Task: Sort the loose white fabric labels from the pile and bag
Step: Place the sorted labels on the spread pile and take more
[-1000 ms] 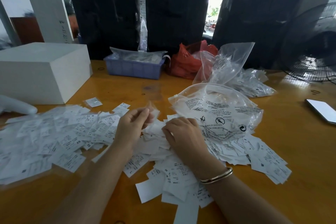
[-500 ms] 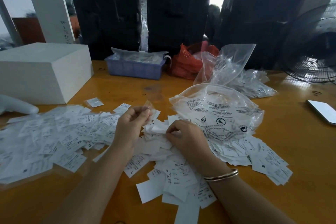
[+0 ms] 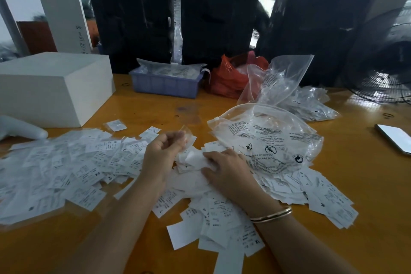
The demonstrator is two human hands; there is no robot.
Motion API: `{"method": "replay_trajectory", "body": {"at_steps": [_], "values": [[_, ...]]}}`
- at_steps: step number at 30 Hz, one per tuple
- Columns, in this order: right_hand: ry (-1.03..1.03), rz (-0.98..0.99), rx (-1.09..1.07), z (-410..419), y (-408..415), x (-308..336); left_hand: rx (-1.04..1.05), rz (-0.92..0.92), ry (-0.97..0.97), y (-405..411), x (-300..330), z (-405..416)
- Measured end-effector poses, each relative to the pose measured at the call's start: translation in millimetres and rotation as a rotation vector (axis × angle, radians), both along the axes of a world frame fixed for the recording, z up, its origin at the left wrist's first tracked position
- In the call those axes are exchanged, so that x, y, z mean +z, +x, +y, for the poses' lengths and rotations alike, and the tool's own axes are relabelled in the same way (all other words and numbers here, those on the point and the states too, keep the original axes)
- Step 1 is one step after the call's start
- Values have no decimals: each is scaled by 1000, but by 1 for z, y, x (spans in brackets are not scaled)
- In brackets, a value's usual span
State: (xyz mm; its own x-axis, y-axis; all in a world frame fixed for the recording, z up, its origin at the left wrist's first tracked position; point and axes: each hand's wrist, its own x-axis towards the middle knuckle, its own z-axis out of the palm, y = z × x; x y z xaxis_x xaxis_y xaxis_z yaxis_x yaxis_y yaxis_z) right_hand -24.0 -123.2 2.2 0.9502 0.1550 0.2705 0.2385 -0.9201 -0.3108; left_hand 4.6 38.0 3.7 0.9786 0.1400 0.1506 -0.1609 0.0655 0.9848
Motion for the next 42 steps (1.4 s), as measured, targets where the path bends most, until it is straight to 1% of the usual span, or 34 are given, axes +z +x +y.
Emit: {"method": "replay_trajectory", "body": {"at_steps": [3, 7, 10, 12, 14, 16, 20, 22, 25, 29, 32, 36, 40, 42], "values": [[81, -56, 37, -2, -4, 1, -7, -2, -22, 0, 0, 2], [245, -48, 85, -7, -7, 2, -12, 1, -8, 0, 0, 1], [421, -4, 57, -10, -5, 0, -22, -2, 15, 0, 0, 1], [529, -57, 28, -11, -4, -1, -34, -20, 44, -1, 1, 1], [550, -141, 8, -10, -4, -1, -50, -35, 113, -2, 1, 0], [540, -164, 0, -9, -4, 0, -77, -51, 163, -4, 2, -1], [453, -123, -4, -9, -4, -2, -84, -45, 157, -6, 4, -1], [496, -134, -7, -9, -4, 0, -71, -34, 129, -6, 4, -1], [718, -151, -23, -11, -2, 4, -72, -34, 102, -6, 5, 0], [1065, -80, -28, -13, -4, 9, -90, -54, 91, -7, 6, 0], [1185, -77, -13, -11, -7, 12, -95, -65, 75, -9, 7, -1], [1335, -37, 69, -6, -11, 14, -125, -56, 94, -12, 10, -2], [1578, 26, 137, -7, -8, 11, -155, -38, 94, -14, 11, -2], [1607, 15, 128, -10, -6, 10, -174, -34, 87, -16, 11, -2]]}}
